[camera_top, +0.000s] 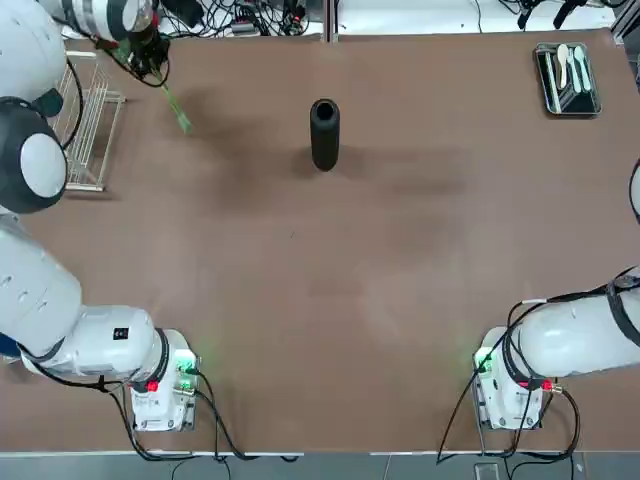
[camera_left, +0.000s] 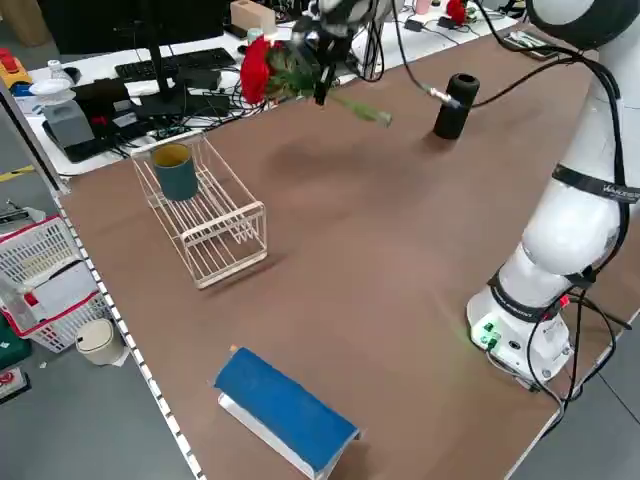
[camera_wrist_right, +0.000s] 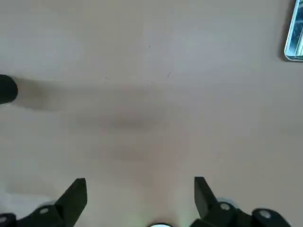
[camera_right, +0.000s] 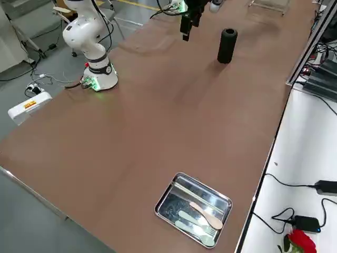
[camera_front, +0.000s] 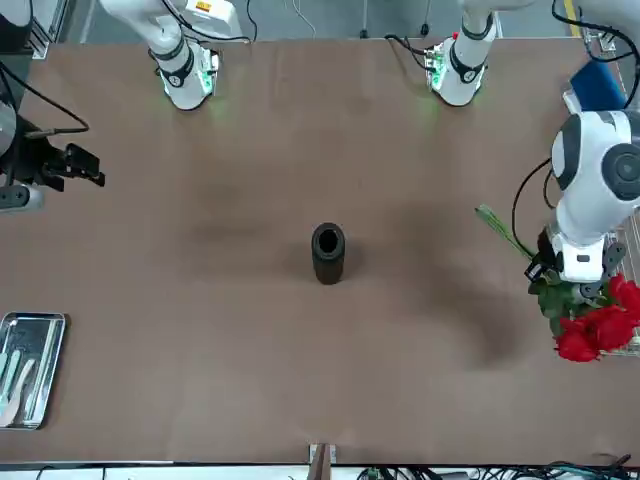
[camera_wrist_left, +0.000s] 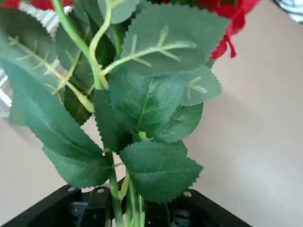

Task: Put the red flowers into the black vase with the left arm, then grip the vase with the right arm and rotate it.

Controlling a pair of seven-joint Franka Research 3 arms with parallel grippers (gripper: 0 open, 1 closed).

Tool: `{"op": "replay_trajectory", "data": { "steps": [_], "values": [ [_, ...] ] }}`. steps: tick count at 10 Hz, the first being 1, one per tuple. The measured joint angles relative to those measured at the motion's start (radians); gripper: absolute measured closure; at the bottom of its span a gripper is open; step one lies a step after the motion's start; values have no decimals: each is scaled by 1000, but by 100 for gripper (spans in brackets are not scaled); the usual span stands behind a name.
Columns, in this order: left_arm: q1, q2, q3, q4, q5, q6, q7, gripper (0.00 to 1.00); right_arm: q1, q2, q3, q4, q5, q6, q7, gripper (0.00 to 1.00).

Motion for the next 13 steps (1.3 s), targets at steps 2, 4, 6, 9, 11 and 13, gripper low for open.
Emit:
{"op": "replay_trajectory", "data": {
  "steps": [2, 4, 6, 9, 11, 13],
  "values": [
    [-78, 1, -5, 54, 51, -111, -201, 93, 0, -1, 0, 0, 0, -9, 0, 0],
    [-152, 7, -5, 161, 62, -253, -375, 93, 0, -1, 0, 0, 0, -17, 0, 0],
    [-259, 39, -6, 280, 132, -399, -557, 93, 0, -1, 0, 0, 0, -18, 0, 0],
    [-440, 82, -7, 342, 314, -443, -774, 93, 0, -1, -1, 0, 0, -19, 0, 0],
    [-542, 85, -8, 345, 452, -449, -864, 93, -1, -1, -3, 0, 0, -19, 0, 0],
    [-627, 94, -8, 345, 625, -484, -941, 93, -2, -1, -4, 0, 0, -19, 0, 0]
  ]
}}
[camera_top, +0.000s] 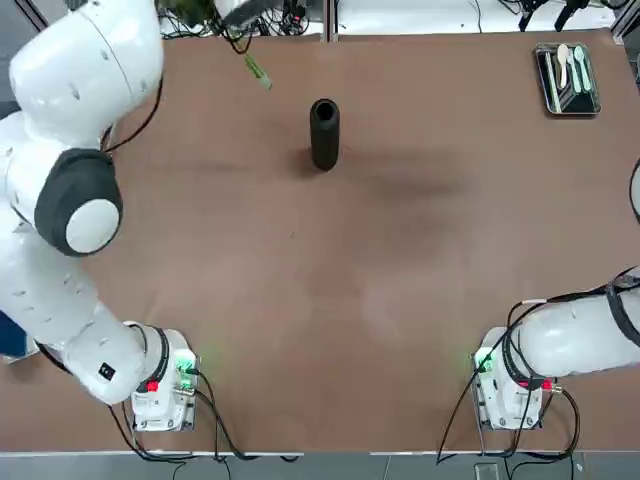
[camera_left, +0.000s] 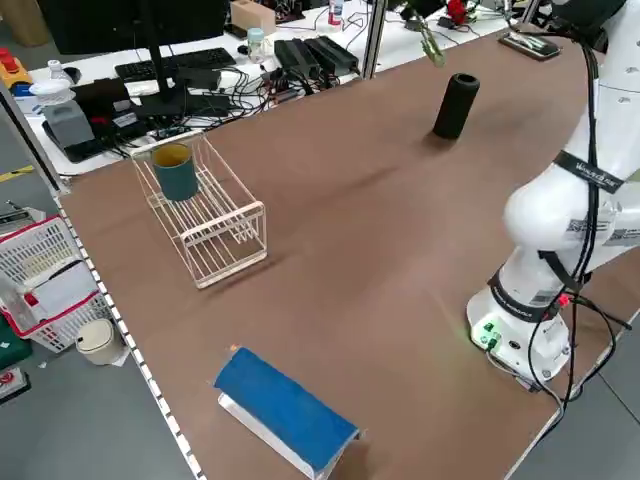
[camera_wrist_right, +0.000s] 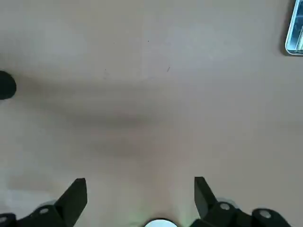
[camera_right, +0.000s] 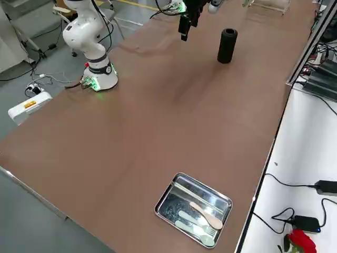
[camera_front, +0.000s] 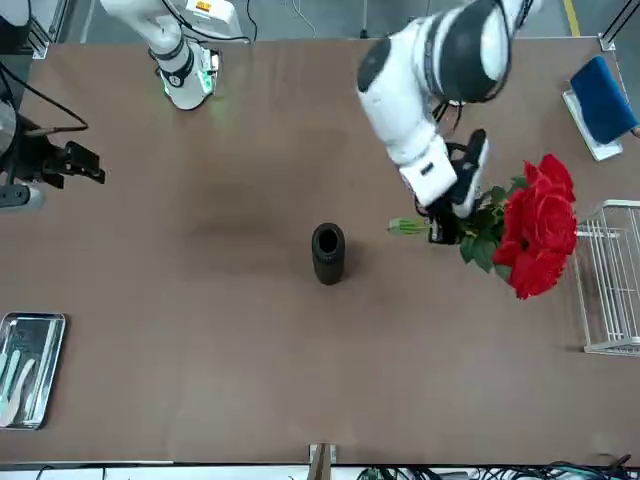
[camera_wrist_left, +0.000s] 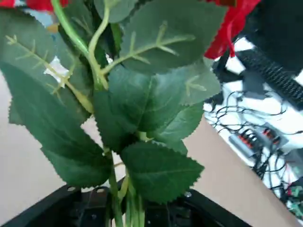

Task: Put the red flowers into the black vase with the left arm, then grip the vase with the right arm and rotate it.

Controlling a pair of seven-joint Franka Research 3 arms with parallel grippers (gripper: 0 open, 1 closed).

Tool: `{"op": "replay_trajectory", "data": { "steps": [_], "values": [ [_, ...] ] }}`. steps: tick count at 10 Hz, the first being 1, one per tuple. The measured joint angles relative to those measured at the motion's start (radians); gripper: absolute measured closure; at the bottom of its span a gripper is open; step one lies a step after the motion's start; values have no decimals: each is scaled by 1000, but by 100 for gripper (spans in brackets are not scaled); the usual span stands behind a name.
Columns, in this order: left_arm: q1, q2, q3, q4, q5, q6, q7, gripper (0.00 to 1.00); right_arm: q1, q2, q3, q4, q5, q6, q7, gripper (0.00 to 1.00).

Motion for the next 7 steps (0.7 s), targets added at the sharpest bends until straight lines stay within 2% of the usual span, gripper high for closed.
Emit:
{"op": "replay_trajectory", "data": {
  "steps": [2, 5, 7],
  "values": [
    [-70, 27, -1, 1, 148, -7, -42, 93, -1, 0, -4, 0, 0, 0, 0, 0],
    [-173, 77, -1, 13, 219, -8, -100, 93, -7, 0, -8, 0, 0, -1, 0, 0],
    [-208, 105, -1, 27, 322, -8, -100, 93, -15, 0, -10, 0, 0, -3, 0, 0]
  ]
}}
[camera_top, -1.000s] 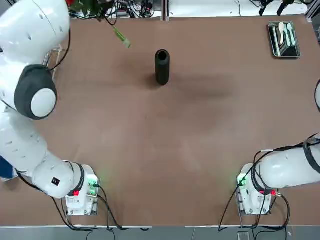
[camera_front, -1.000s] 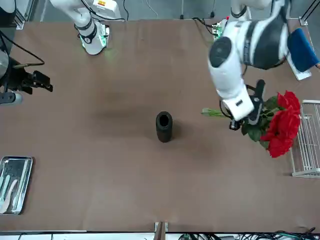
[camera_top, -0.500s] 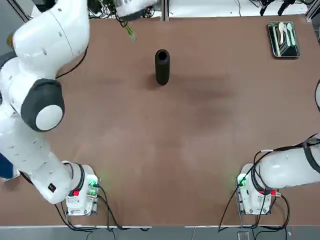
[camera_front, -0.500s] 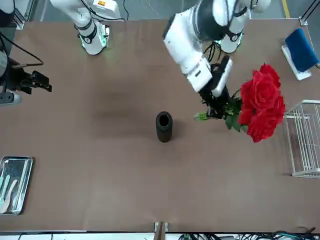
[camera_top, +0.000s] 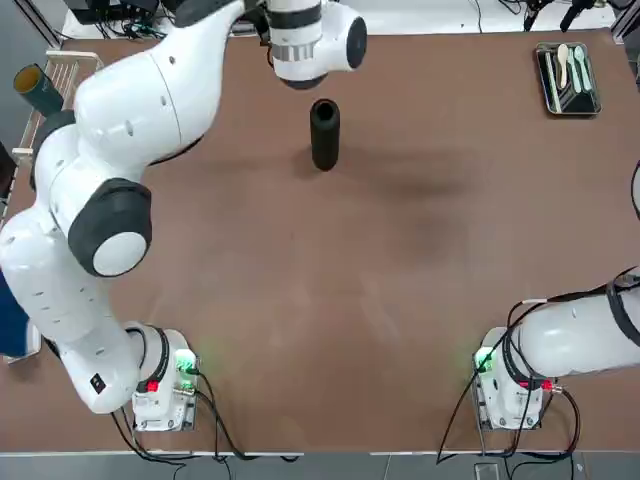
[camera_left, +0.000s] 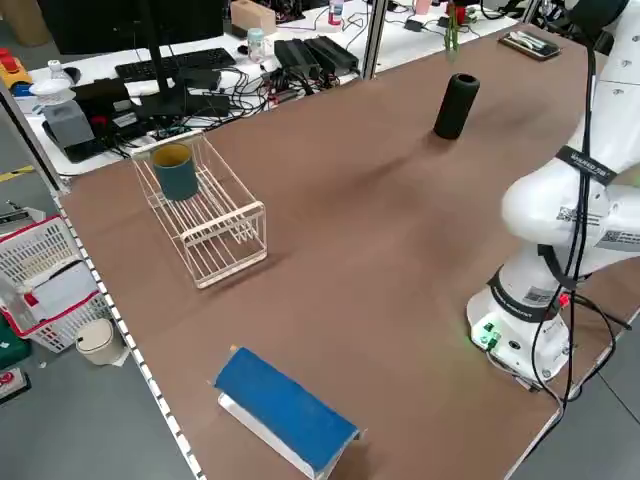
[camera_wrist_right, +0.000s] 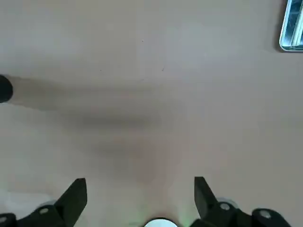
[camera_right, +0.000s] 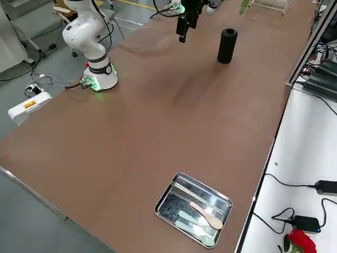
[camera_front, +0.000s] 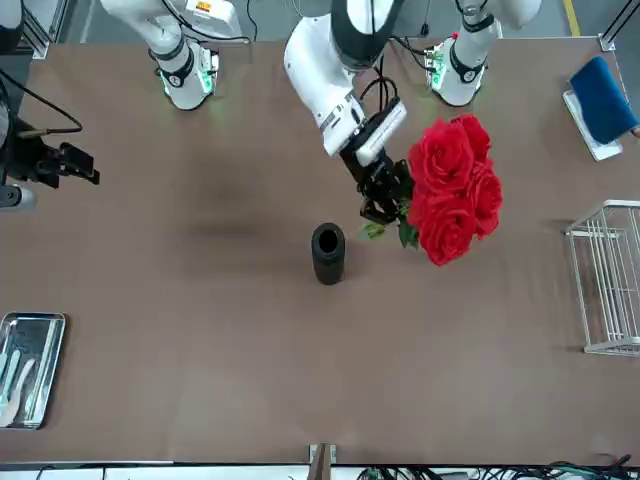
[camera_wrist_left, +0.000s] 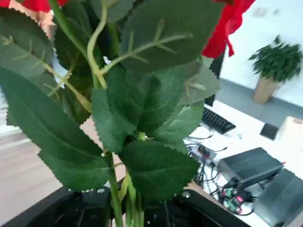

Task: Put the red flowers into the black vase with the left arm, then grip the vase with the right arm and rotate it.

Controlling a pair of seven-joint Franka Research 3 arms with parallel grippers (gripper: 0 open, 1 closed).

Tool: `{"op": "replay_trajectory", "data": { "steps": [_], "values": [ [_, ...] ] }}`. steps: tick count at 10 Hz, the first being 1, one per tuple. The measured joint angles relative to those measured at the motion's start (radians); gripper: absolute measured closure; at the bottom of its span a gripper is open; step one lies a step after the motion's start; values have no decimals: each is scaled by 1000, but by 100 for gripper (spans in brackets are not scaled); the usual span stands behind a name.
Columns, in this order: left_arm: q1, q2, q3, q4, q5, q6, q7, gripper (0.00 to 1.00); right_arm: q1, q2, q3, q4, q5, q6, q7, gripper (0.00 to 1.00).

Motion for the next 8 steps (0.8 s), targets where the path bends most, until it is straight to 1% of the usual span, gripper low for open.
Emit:
{"op": "replay_trajectory", "data": {
  "steps": [2, 6, 8],
  "values": [
    [-31, 39, 0, 4, 94, 0, -1, 93, -2, 0, -1, 0, 0, -2, 0, 0],
    [-83, 92, 0, 66, 116, 0, -1, 93, -2, 0, -1, 0, 0, -6, 0, 0],
    [-95, 119, 0, 83, 141, 0, -17, 93, -2, 0, -1, 0, 0, -11, 0, 0]
  ]
}}
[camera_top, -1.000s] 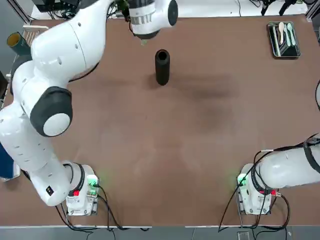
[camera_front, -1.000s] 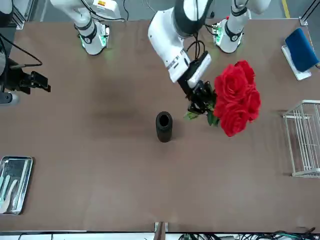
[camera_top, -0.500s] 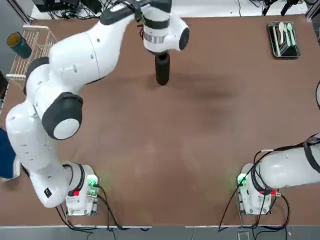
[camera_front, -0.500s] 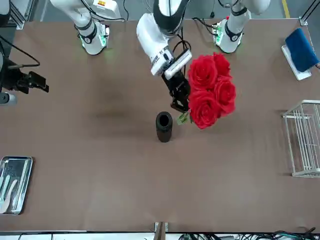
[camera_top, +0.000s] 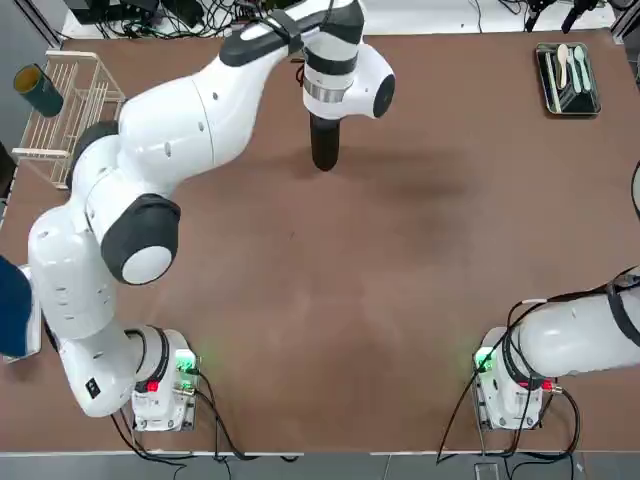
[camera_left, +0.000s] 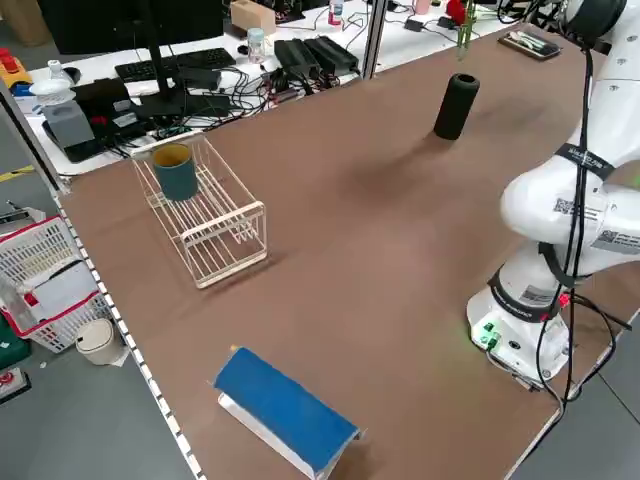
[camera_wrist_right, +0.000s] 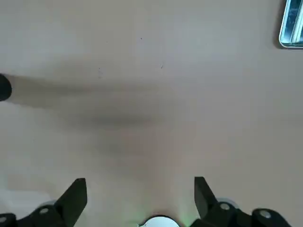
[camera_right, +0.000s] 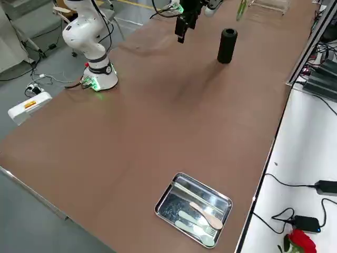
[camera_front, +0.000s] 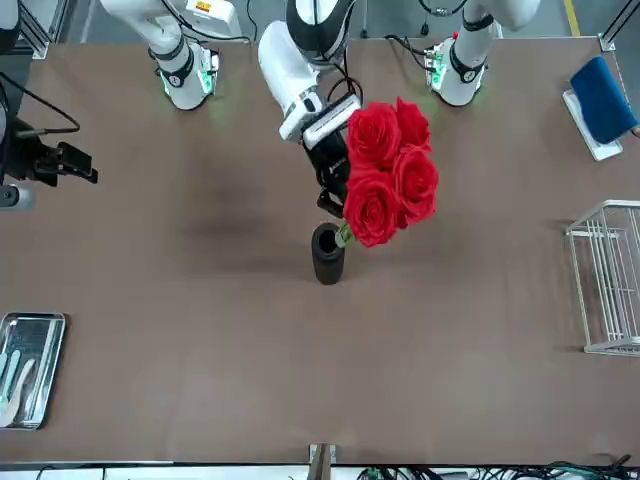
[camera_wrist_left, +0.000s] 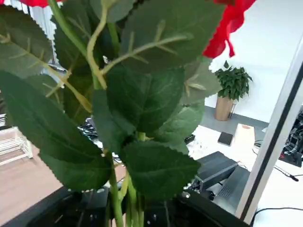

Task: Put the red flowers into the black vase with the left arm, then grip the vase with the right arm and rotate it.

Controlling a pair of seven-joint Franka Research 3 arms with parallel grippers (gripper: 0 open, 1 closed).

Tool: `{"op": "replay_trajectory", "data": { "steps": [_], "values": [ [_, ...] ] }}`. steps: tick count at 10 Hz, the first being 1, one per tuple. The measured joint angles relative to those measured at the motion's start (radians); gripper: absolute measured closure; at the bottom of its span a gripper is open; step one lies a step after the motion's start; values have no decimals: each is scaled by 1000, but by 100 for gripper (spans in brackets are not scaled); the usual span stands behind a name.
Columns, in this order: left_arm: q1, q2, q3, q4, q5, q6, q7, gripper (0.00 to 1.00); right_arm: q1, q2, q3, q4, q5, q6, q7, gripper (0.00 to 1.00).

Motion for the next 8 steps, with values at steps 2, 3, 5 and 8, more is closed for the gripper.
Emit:
{"op": "replay_trajectory", "data": {
  "steps": [2, 3, 5, 8],
  "values": [
    [-9, 32, 0, 1, 41, 0, -69, 93, 0, 0, -1, 0, 0, -2, 0, 0],
    [-20, 45, 0, 2, 45, 0, -84, 93, -1, 0, -1, 0, 0, -2, 0, 0],
    [-52, 52, 0, 3, 47, -21, -91, 93, -1, 0, -1, -2, 0, -11, 0, 0],
    [-77, 55, 0, 4, 47, -63, -105, 93, -4, 0, -2, -5, 0, -24, 0, 0]
  ]
}}
